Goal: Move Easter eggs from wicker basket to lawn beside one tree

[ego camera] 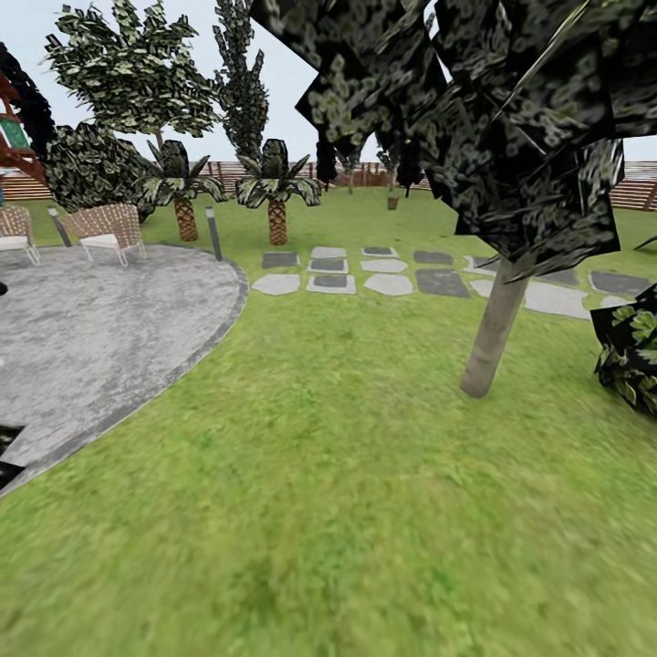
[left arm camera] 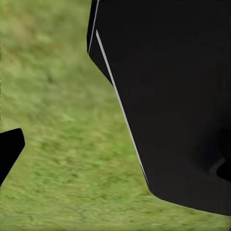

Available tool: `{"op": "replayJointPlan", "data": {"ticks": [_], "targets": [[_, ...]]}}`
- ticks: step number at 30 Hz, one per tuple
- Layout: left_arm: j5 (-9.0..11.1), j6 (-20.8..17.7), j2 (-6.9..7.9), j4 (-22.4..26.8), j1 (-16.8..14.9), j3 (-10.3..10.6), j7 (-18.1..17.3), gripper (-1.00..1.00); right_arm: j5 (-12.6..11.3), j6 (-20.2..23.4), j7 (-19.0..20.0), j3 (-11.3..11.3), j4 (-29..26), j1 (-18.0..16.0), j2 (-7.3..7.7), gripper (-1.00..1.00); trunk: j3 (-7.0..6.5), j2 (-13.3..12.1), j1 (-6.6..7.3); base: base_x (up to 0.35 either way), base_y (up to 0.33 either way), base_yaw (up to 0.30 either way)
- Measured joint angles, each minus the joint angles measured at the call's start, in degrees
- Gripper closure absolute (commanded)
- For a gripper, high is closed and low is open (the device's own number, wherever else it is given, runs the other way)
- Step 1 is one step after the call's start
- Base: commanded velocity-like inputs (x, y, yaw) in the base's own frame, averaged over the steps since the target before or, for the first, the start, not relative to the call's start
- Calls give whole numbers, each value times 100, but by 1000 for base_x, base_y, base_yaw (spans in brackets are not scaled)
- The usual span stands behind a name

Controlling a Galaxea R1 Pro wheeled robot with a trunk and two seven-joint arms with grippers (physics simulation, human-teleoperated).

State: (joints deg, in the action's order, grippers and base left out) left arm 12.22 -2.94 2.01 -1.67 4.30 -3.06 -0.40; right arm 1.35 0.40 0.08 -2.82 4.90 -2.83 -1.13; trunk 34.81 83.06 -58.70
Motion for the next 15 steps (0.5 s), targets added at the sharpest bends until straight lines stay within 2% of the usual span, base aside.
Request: {"op": "replayJointPlan", "data": {"ticks": [15], "targets": [[0, 0, 0, 3, 0, 0, 0, -100, -2, 0, 8, 1, 0, 0, 0, -100, 0, 0, 1, 328, 0, 0]]}}
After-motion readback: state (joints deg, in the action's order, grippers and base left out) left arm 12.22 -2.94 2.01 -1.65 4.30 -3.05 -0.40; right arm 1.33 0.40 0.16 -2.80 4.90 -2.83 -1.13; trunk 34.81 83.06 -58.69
